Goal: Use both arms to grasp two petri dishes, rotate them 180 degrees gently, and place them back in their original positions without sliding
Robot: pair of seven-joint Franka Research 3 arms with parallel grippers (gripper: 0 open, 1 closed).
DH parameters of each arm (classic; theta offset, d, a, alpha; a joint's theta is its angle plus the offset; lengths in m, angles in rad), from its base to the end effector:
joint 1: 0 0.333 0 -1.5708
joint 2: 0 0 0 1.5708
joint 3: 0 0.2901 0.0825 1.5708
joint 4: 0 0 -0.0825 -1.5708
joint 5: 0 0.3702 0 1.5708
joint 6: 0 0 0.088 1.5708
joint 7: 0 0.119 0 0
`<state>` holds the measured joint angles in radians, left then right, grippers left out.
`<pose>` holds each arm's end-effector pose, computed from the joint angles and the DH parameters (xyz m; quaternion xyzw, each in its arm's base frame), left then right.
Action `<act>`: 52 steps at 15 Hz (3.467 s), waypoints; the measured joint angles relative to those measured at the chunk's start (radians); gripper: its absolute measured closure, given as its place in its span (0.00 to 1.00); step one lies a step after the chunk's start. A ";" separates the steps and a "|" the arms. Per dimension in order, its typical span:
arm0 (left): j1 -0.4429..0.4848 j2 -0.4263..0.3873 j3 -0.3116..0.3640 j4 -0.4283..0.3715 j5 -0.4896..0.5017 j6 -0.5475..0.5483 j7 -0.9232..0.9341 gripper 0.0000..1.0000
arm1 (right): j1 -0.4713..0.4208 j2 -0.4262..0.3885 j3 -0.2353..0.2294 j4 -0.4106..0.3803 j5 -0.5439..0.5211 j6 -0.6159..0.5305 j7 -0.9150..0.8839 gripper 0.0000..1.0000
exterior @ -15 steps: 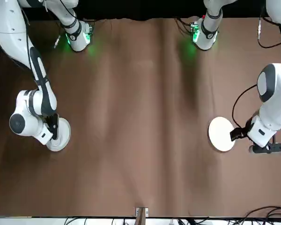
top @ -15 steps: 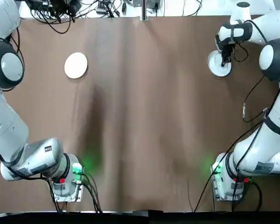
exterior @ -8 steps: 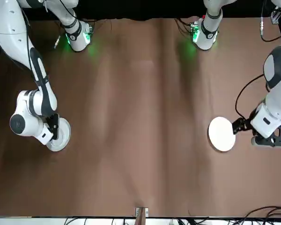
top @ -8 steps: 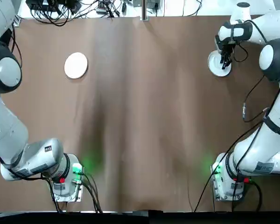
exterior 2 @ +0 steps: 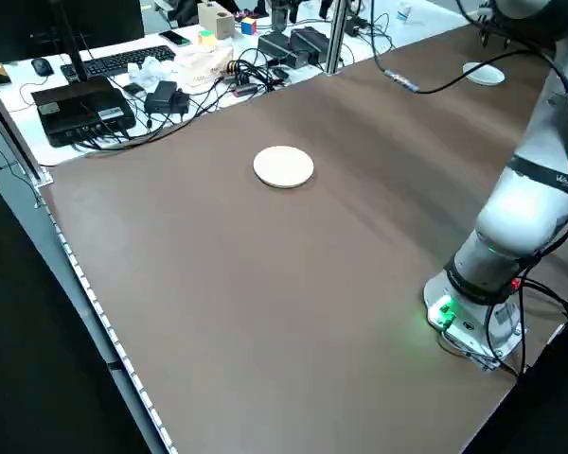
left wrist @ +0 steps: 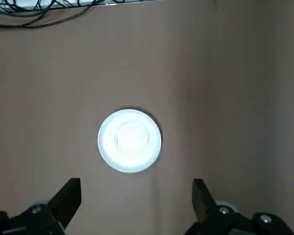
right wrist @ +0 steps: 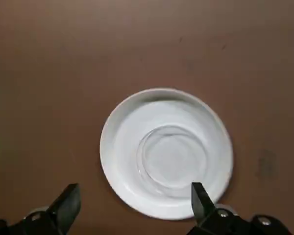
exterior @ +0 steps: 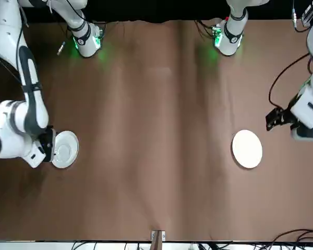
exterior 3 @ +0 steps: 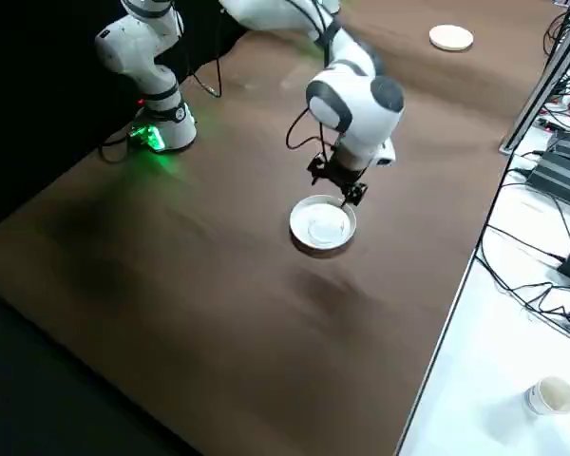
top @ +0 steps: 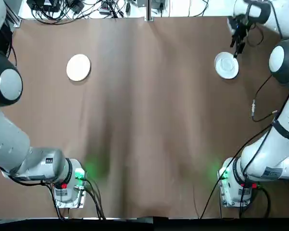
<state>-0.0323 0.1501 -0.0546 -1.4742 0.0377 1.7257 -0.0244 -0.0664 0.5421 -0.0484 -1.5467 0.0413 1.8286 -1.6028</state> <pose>0.5969 -0.0458 0.5608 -0.9981 0.0326 -0.0515 0.0118 0.6339 -0.0659 0.2900 -0.7336 -0.6671 0.0798 0.1020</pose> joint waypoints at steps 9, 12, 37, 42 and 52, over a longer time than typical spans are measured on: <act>-0.014 -0.203 0.028 0.003 -0.014 -0.175 0.001 0.00 | 0.002 -0.010 0.004 0.235 0.052 -0.175 0.356 0.00; -0.015 -0.206 0.039 0.001 -0.014 -0.222 0.001 0.00 | 0.009 -0.011 0.007 0.278 0.056 -0.175 0.584 0.00; -0.007 -0.184 0.058 -0.078 -0.017 -0.156 -0.057 0.00 | 0.027 -0.395 -0.007 0.102 0.023 -0.212 1.625 0.00; -0.010 -0.184 0.050 -0.093 -0.017 -0.158 -0.050 0.00 | 0.031 -0.402 0.015 0.084 -0.045 -0.212 1.616 0.00; -0.010 -0.186 0.048 -0.100 -0.017 -0.158 -0.050 0.00 | 0.031 -0.404 0.018 0.084 -0.045 -0.202 1.616 0.00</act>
<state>-0.0427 -0.0362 -0.0069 -1.5740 0.0203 1.5680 -0.0739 -0.0356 0.1380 -0.0304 -1.4630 -0.0040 1.6269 0.0130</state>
